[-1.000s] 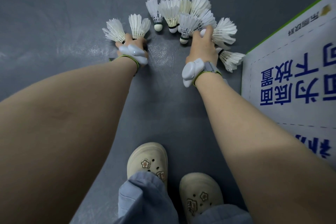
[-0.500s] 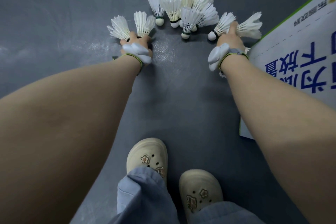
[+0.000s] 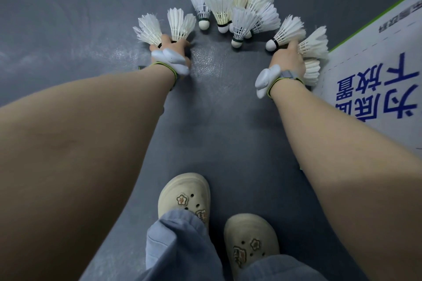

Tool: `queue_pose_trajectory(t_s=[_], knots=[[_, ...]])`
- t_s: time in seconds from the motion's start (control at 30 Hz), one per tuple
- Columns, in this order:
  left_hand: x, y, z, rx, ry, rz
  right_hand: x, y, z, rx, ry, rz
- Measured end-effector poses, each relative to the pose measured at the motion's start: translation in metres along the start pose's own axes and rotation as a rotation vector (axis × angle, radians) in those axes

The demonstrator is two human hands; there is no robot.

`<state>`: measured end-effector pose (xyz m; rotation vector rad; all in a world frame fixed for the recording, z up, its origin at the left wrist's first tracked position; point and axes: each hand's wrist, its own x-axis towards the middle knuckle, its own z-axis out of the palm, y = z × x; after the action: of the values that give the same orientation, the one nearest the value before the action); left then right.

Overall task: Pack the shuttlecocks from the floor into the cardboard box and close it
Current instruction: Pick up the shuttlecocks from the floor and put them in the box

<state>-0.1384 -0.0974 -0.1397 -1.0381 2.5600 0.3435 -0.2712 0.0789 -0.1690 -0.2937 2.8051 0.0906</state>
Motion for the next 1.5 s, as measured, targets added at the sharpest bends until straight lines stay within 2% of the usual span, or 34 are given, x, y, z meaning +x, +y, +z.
queue_pose_trajectory(t_s=[0.2, 0.63, 0.77, 0.9, 1.03, 1.17, 1.33, 1.4, 1.5], knots=[[-0.001, -0.003, 0.001, 0.060, -0.053, -0.014, -0.006, 0.010, 0.009, -0.035, -0.060, -0.020], [-0.012, 0.007, -0.015, 0.083, -0.053, -0.024, -0.025, -0.006, -0.019, 0.025, 0.012, -0.117], [-0.030, 0.006, -0.037, 0.149, -0.080, 0.019, -0.059, -0.031, -0.041, 0.061, -0.009, -0.224], [-0.049, 0.003, -0.088, 0.159, -0.106, 0.119, -0.094, -0.050, -0.081, 0.110, -0.076, -0.337], [-0.088, 0.007, -0.154, 0.136, 0.050, 0.156, -0.134, -0.060, -0.152, 0.126, -0.163, -0.424], [-0.148, 0.023, -0.215, 0.037, 0.214, 0.166, -0.173, -0.059, -0.240, 0.182, -0.151, -0.479], [-0.219, 0.033, -0.245, -0.213, 0.520, 0.293, -0.213, -0.032, -0.321, 0.350, 0.056, -0.562], [-0.244, 0.043, -0.256, -0.295, 0.554, 0.318, -0.227, -0.013, -0.341, 0.527, 0.193, -0.581], [-0.272, 0.066, -0.267, -0.329, 0.524, 0.406, -0.249, 0.029, -0.346, 0.715, 0.357, -0.621]])
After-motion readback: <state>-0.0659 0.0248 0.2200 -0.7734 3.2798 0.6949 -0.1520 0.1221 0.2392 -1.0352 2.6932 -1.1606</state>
